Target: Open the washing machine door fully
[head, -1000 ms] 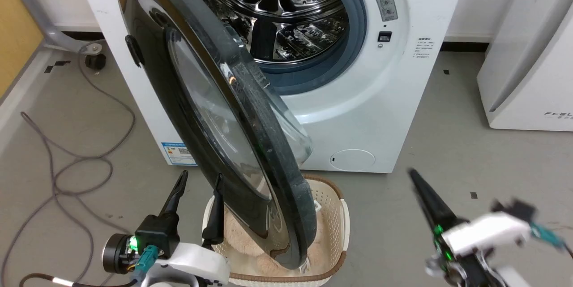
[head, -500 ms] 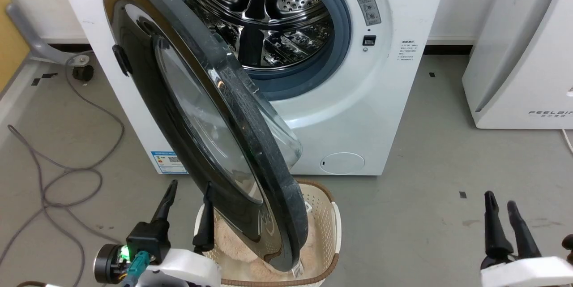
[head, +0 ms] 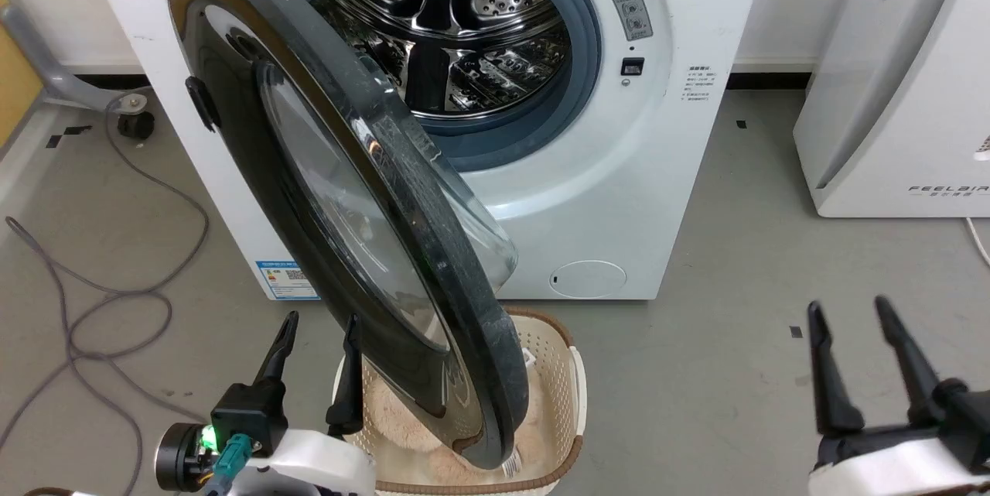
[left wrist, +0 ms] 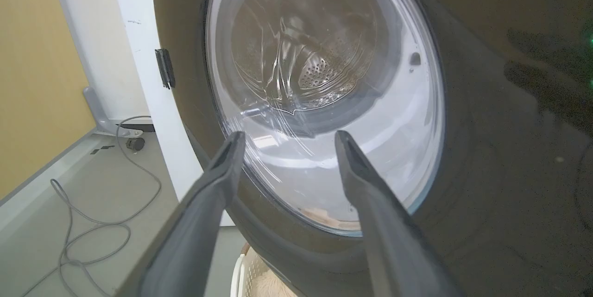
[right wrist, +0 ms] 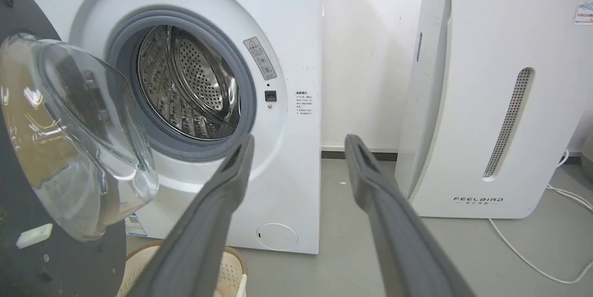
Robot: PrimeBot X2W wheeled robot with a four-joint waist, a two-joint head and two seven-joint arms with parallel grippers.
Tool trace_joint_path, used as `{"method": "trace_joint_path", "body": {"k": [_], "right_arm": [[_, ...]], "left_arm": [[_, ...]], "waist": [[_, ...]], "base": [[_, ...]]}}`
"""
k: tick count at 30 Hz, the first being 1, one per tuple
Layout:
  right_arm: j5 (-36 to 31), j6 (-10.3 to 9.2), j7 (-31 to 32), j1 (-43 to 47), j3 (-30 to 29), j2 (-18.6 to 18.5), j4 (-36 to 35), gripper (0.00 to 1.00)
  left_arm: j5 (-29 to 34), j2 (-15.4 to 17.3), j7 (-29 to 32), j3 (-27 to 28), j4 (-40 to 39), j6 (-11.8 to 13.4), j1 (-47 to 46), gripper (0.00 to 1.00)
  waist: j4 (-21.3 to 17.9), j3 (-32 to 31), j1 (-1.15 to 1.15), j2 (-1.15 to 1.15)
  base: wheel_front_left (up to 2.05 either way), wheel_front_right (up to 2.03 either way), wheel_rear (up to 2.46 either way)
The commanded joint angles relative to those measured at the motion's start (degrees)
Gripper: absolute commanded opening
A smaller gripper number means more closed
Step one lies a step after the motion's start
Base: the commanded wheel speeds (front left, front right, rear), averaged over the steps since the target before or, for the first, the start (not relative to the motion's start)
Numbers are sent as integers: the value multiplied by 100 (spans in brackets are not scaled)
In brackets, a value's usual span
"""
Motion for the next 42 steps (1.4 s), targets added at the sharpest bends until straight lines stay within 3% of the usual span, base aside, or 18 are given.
{"method": "trace_joint_path", "body": {"k": [1,13,14,15,28,42], "right_arm": [[-36,5,56,141,40,28,-44,100],[209,5,122,296,224,29,555,100],[211,5,110,279,230,30,580,100],[197,5,83,238,232,30,628,100],[249,5,50,201,229,30,685,100],[237,5,55,172,192,30,704,100]], "left_arm": [[31,22,-30,13,10,-17,22,100],[73,17,-30,-46,51,-38,38,100],[74,17,-30,-54,63,-47,38,59],[77,17,-30,-63,84,-67,30,0],[59,16,-30,-53,-226,-47,-59,0],[310,22,-30,-95,-2659,138,-603,0]], "waist": [[0,-7,0,0],[-6,-2,0,0],[-8,0,0,0],[-13,2,0,0],[11,1,0,0],[56,59,0,0]], "base": [[0,0,0],[0,0,0],[0,0,0],[0,0,0],[0,0,0],[0,0,0]]}}
